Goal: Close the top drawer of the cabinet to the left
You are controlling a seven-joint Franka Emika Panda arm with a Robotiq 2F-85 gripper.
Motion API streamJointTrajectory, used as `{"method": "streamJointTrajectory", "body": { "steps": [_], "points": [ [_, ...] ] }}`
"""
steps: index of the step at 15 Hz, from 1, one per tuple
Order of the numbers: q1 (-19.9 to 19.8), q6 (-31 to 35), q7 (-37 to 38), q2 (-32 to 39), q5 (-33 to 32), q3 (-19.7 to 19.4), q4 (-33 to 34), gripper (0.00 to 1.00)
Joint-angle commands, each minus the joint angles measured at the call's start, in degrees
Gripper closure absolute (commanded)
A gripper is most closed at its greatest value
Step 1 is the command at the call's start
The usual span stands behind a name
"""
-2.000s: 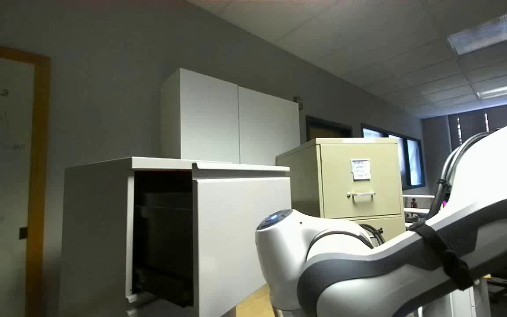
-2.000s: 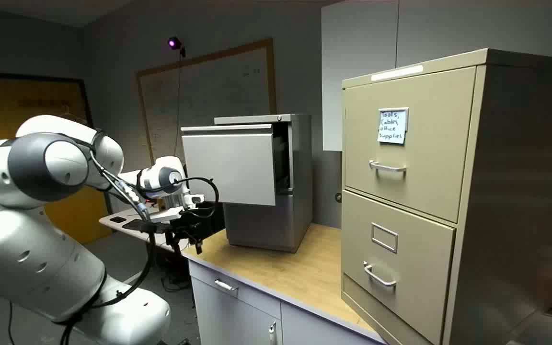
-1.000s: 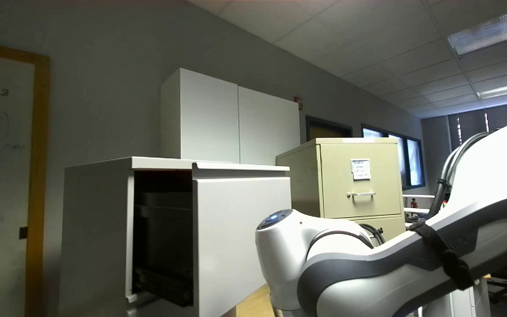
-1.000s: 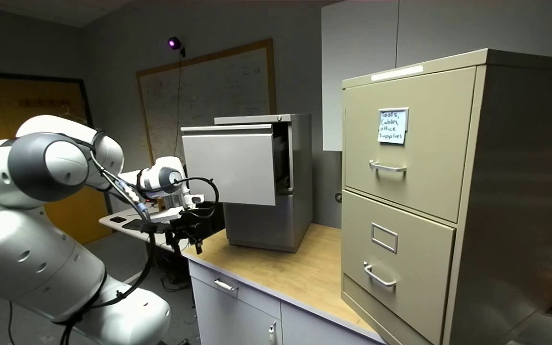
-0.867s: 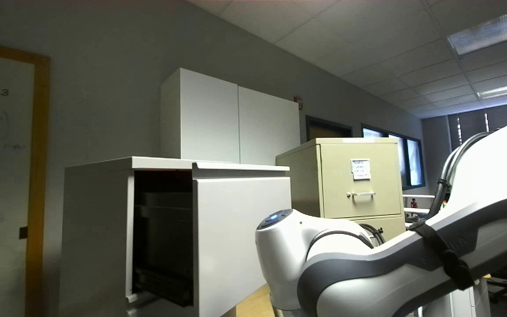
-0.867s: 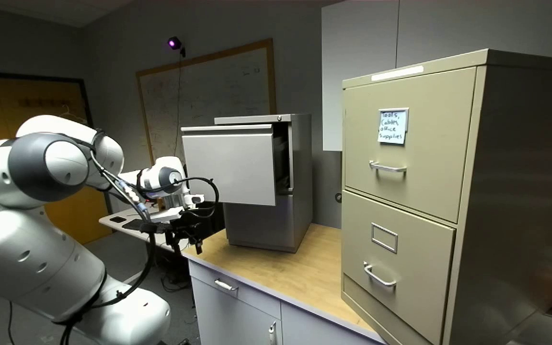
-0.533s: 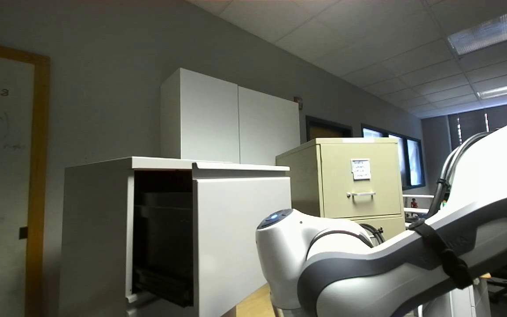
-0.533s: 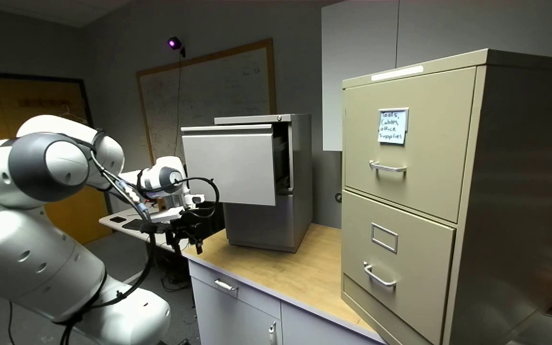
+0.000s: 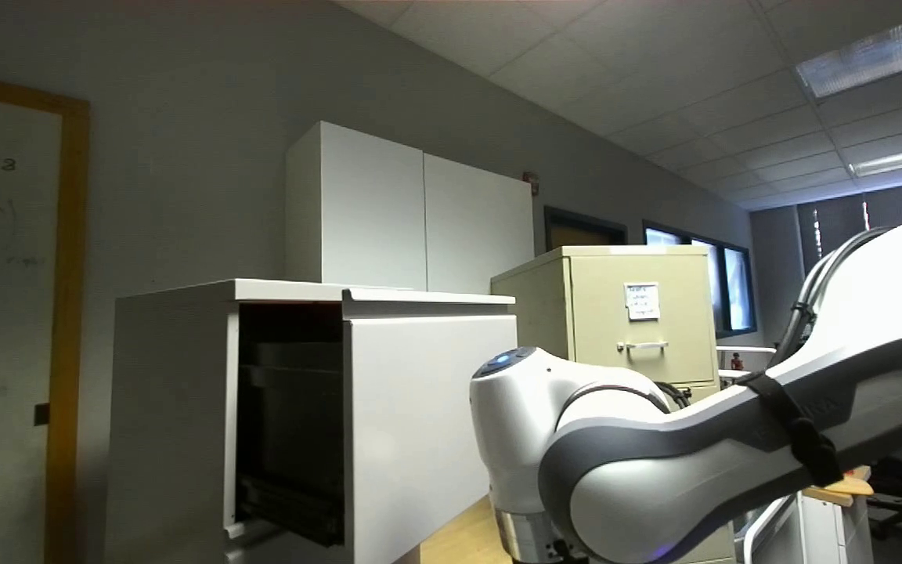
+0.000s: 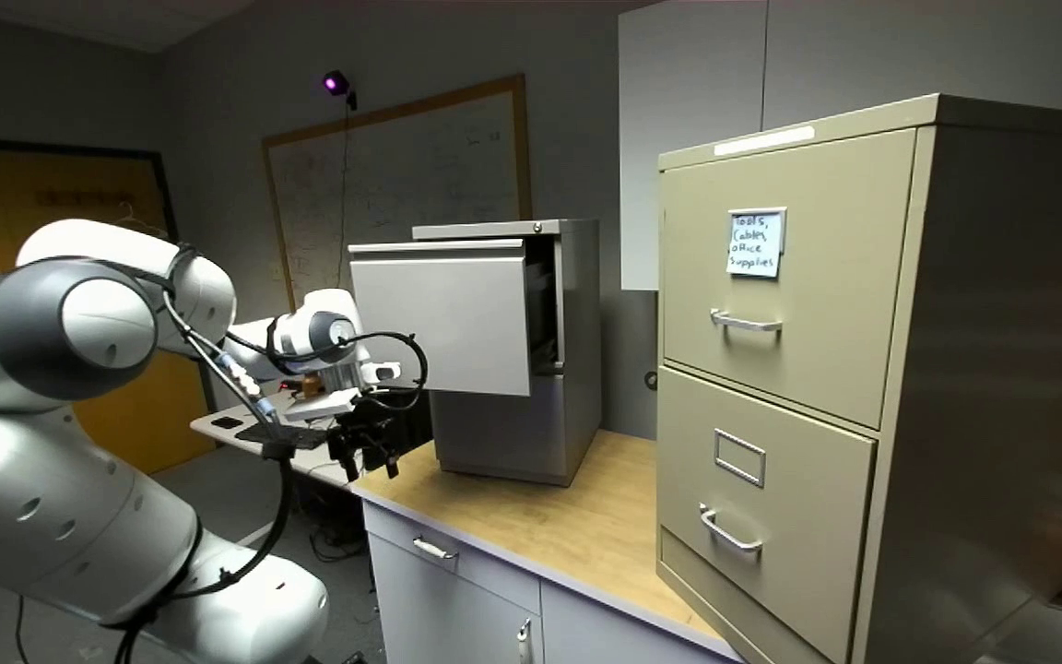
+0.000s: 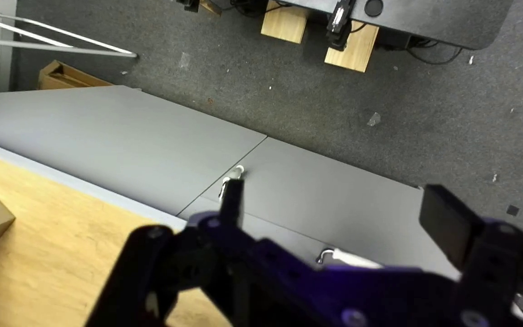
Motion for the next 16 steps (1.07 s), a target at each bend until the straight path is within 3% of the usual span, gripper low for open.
{"method": "streamJointTrajectory", "body": {
  "steps": [1,4,5,6,11,16],
  "points": [
    [-0.1,-1.7,1.4,-5.7,-2.2,-1.2,0.7,0.00],
    [-1.0,-1.7,1.8,-10.4,-3.9,-1.5,1.1,0.00],
    [-1.3,-1.3,2.1,-12.0,-4.3,-1.6,1.1,0.25],
    [-1.6,-0.8,2.2,-13.5,-4.8,-1.5,1.2,0.26],
    [-2.4,4.4,1.4,-18.1,-7.4,-0.8,2.7,0.64],
    [-4.3,13.5,0.4,-16.9,-9.1,-1.2,6.5,1.00]
  ]
}}
